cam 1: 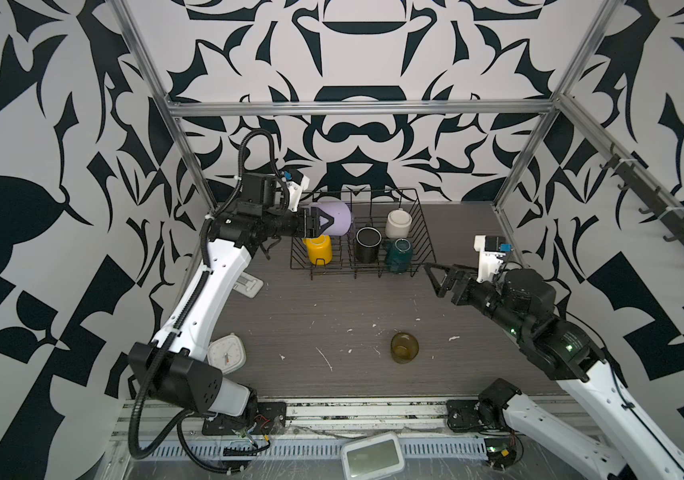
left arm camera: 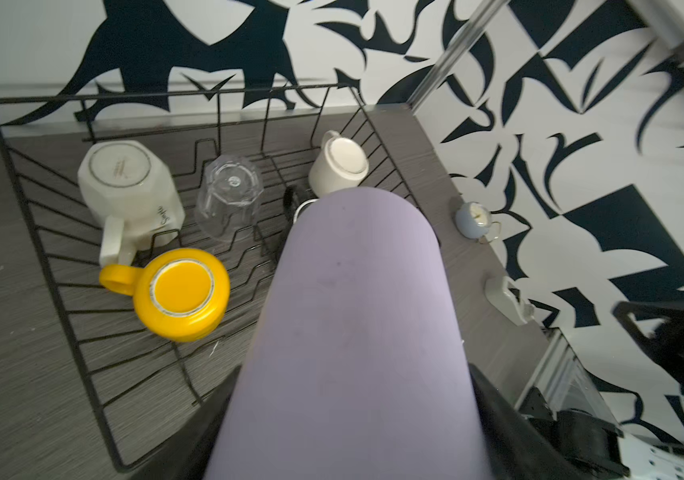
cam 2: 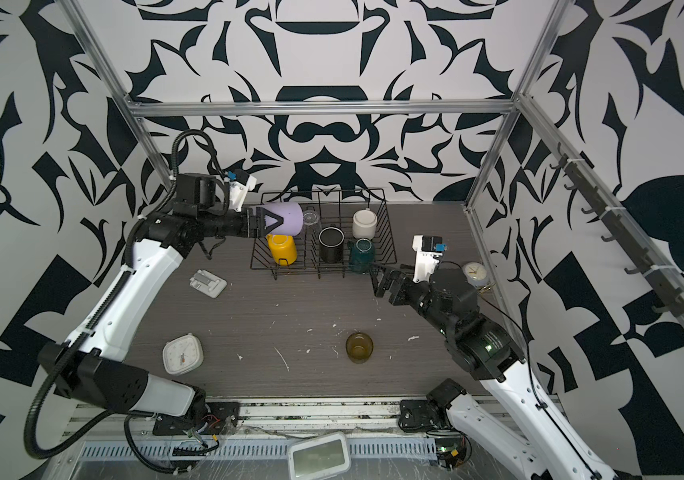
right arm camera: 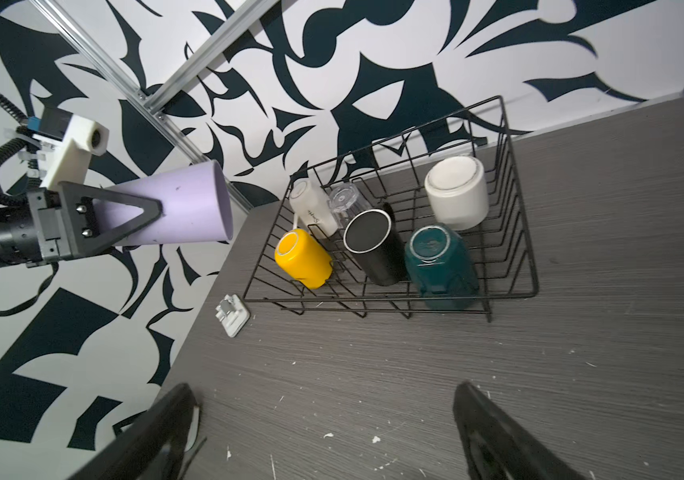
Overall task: Load the cups into the dish rack
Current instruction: 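Carry the lavender cup toward the rack with the left gripper while the right withdraws, then lower the lavender cup upside down into the rack with the left gripper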
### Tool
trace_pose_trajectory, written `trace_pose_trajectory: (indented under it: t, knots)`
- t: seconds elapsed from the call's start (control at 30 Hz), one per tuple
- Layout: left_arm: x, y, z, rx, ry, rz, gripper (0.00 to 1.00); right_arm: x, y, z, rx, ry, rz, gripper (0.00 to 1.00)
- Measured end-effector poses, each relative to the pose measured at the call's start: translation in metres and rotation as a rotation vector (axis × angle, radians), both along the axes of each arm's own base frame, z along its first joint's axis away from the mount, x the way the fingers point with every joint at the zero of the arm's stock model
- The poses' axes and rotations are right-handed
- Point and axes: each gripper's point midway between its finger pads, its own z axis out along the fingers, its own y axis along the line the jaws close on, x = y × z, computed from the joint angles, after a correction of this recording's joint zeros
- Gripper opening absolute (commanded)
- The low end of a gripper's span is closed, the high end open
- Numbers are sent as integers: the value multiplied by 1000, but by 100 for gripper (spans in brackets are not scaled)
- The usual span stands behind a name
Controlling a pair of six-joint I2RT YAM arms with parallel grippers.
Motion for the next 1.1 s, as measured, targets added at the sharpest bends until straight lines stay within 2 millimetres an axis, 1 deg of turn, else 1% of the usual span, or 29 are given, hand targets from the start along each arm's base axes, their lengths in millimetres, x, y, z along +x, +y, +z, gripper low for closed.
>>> trace_pose_trajectory:
  t: [0.17, 0.27, 0.4, 0.53, 0.6, 0.97, 1.1]
  knots:
    - [18, -8, -22, 126, 54, 49, 0, -4, -8, -14, -33, 30, -23, 99]
    - [33, -10, -36, 204, 81, 80, 0, -8, -11, -23, -45, 46, -29, 98]
    - [50, -15, -60, 306, 117, 103, 0, -13, -16, -30, -53, 54, -37, 98]
    - [60, -17, -82, 388, 151, 110, 0, -18, -21, -32, -56, 54, -43, 98]
    - [63, -18, -91, 415, 165, 110, 0, -20, -22, -33, -57, 55, -45, 98]
    - [81, -37, -120, 497, 175, 92, 0, -27, -28, -39, -64, 62, -50, 98]
    - [86, -43, -138, 538, 194, 80, 0, -28, -28, -40, -68, 68, -50, 98]
